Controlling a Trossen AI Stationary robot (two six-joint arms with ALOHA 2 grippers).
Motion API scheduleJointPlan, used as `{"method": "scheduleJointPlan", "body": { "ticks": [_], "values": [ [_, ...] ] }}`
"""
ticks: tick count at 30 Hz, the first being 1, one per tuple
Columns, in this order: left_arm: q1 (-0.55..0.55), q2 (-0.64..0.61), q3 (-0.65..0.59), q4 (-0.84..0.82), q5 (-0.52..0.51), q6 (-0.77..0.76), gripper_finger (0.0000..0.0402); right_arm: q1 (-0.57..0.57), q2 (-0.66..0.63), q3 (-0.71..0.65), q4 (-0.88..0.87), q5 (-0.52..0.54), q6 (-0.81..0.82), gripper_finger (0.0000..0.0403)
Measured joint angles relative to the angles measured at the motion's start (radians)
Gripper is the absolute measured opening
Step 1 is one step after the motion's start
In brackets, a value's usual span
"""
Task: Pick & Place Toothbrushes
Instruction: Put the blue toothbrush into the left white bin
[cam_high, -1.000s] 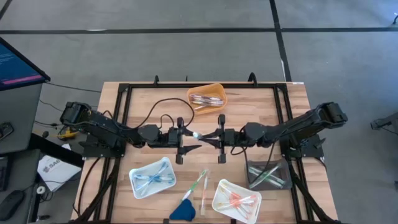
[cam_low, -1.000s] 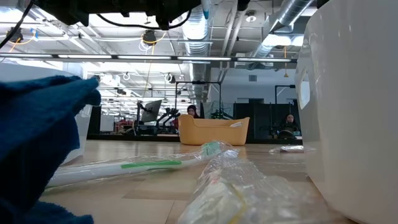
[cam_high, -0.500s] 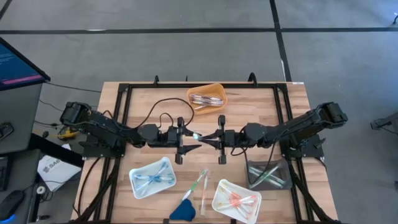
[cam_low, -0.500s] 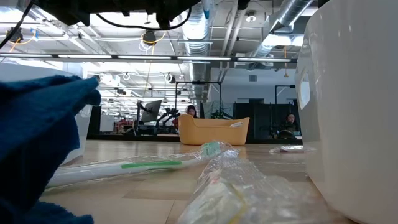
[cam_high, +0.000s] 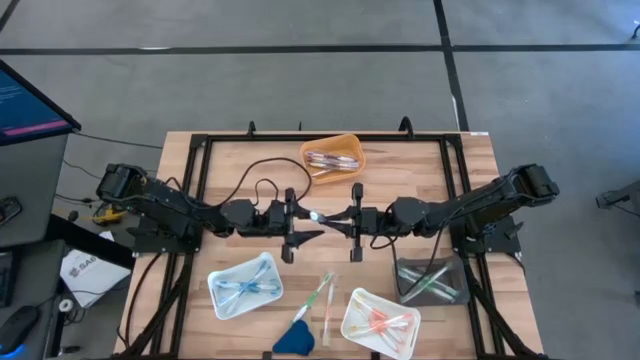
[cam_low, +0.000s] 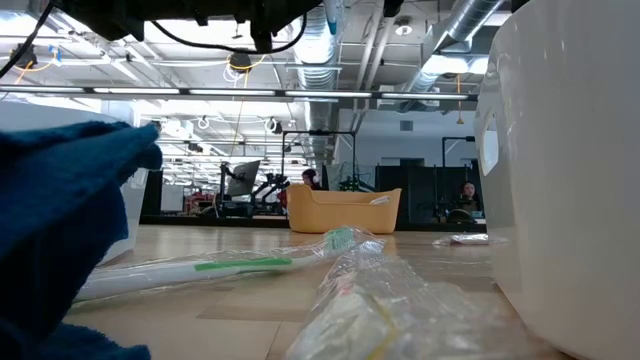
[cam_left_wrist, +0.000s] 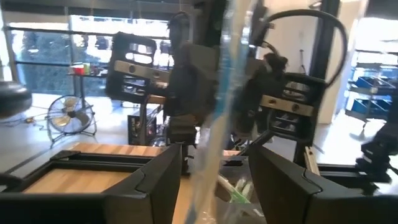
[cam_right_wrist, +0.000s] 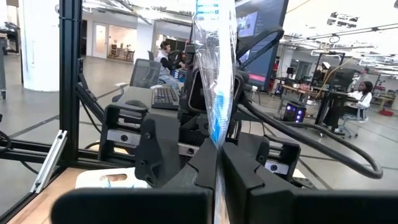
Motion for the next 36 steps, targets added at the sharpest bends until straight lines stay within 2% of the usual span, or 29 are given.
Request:
{"method": "scheduleJointPlan", "body": {
  "ticks": [4,16,23,28,36],
  "values": [
    [0.001,0.0,0.0,0.002,-0.035,-0.016,0.0168,0.0,0.0,0.0,0.0,0.0,0.0,0.0005],
    [0.001,0.0,0.0,0.003,-0.038,-0.018,0.0144,0.0,0.0,0.0,0.0,0.002,0.0,0.0006],
    [0.001,0.002,0.0,0.004,-0.04,-0.018,0.0107,0.0,0.0,0.0,0.0,0.002,0.0,0.0006],
    [0.004,0.059,0.017,0.028,-0.039,-0.018,0.0084,-0.008,-0.001,0.0,-0.001,0.003,0.0,0.0006],
    [0.004,0.179,0.098,0.034,-0.035,-0.018,0.0084,-0.011,-0.001,0.0,-0.023,0.002,0.0,0.0006]
  ]
}}
